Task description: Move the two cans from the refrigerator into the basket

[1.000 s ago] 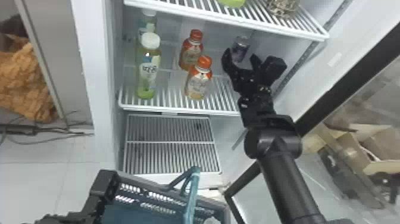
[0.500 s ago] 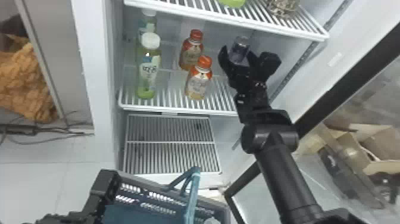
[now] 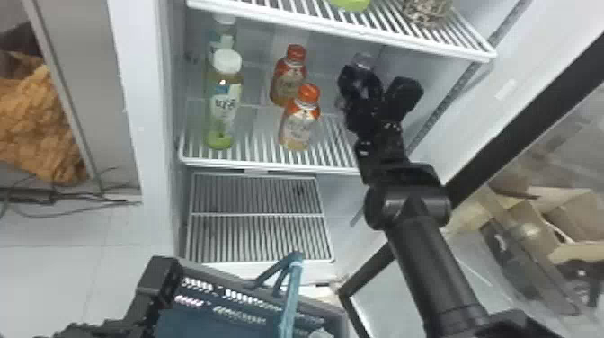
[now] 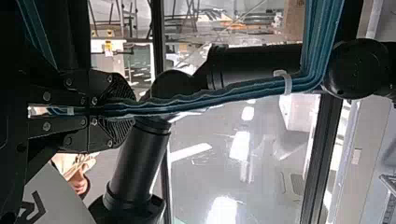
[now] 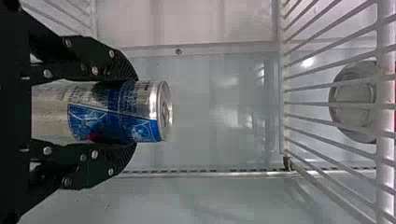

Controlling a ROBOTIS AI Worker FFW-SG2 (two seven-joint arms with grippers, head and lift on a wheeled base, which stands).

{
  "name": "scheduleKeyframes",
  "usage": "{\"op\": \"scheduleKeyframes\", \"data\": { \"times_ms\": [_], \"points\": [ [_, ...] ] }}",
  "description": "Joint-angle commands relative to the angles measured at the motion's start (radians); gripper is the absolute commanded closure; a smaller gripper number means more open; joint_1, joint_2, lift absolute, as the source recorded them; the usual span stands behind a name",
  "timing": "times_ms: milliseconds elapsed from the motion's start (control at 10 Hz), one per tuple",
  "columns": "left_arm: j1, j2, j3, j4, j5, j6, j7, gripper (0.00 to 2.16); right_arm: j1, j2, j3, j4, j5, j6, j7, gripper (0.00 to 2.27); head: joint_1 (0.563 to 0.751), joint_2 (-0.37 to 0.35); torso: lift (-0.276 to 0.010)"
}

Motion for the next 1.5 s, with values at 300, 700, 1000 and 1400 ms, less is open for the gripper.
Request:
{"op": "scheduleKeyframes", "data": {
  "times_ms": [300, 700, 1000, 1400],
  "points": [
    [0.004, 0.0, 0.0, 0.0, 0.008, 0.013, -0.002, 1.21, 0.053, -0.001, -0.016, -0.075, -0.004, 0.004, 0.001, 0.88, 0.695, -0.35, -0.266],
    [0.006, 0.0, 0.0, 0.0, 0.012, 0.013, -0.002, 1.21, 0.151, -0.014, -0.07, -0.259, 0.024, 0.043, 0.028, 0.88, 0.695, -0.35, -0.266],
    [0.006, 0.0, 0.0, 0.0, 0.014, 0.013, -0.002, 1.21, 0.227, -0.02, -0.1, -0.372, 0.018, 0.075, 0.038, 0.88, 0.695, -0.35, -0.266],
    [0.006, -0.001, 0.0, 0.0, 0.014, 0.013, -0.002, 1.21, 0.326, -0.026, -0.134, -0.502, 0.012, 0.137, 0.046, 0.88, 0.695, -0.35, -0.266]
  ]
}}
